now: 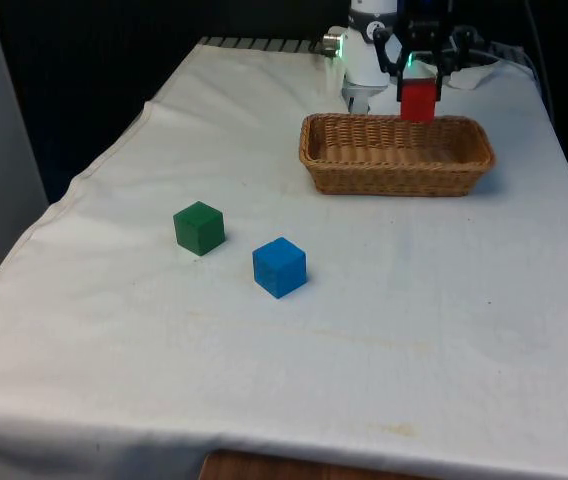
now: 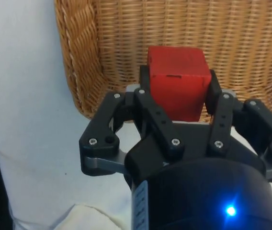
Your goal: Pick up exactly two blocks and place them into the basket.
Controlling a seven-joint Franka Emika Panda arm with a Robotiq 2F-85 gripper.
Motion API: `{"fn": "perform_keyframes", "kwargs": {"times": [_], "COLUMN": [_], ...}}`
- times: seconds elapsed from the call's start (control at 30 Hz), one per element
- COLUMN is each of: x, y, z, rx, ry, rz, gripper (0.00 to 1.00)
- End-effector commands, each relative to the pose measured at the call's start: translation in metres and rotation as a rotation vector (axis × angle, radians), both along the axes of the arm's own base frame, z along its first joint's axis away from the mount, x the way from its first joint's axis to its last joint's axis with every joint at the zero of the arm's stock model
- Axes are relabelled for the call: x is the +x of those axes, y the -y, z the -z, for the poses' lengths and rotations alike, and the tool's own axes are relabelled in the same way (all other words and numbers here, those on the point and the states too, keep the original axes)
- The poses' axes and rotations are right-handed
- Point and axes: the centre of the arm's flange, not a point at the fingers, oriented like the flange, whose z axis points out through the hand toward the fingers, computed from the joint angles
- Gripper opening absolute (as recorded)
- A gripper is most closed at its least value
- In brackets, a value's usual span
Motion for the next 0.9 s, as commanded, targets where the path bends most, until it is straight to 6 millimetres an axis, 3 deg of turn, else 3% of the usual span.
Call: {"fn": "perform_keyframes", "kwargs": {"times": [0.0,0.03,0.53,0.73,0.77,0.83,0.87], "x": [-0.002,-0.001,0.004,0.008,0.009,0.01,0.009], "y": [-0.004,-0.002,-0.02,-0.022,-0.022,-0.02,-0.022], "z": [0.006,0.003,0.06,0.07,0.071,0.073,0.072], "rx": [0.002,-0.001,-0.008,-0.011,-0.011,-0.021,-0.011], "ry": [0.007,-0.001,-0.008,-0.008,-0.008,-0.013,-0.009], "rz": [0.008,0.001,0.016,0.008,0.008,0.008,0.008], "gripper": [0.0,0.0,0.0,0.01,0.06,0.27,0.27]}}
